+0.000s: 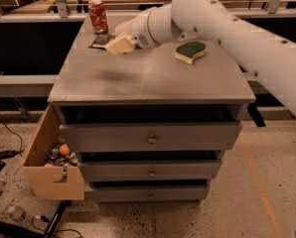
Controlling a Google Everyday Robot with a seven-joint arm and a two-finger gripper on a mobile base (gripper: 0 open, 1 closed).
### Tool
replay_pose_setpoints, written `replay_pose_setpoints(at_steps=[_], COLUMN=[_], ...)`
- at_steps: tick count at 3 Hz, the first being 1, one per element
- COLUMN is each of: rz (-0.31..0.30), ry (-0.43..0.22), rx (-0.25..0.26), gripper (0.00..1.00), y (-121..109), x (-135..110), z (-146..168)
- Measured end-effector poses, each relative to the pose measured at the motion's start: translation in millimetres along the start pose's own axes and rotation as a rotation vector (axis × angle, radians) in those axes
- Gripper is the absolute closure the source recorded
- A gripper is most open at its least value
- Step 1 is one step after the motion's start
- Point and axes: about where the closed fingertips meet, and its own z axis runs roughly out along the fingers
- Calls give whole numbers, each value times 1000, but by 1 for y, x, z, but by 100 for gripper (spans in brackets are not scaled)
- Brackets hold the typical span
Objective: Pick rxbar chocolate
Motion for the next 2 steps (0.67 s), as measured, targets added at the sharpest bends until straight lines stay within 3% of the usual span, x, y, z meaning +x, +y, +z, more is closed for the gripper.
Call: replay_pose_setpoints(at_steps=[1,2], rz=[-79,-123], ry=[-15,-64], rx=[76,72], gripper=[100,100], y=[3,2], x=[-43,-62], z=[-58,-85])
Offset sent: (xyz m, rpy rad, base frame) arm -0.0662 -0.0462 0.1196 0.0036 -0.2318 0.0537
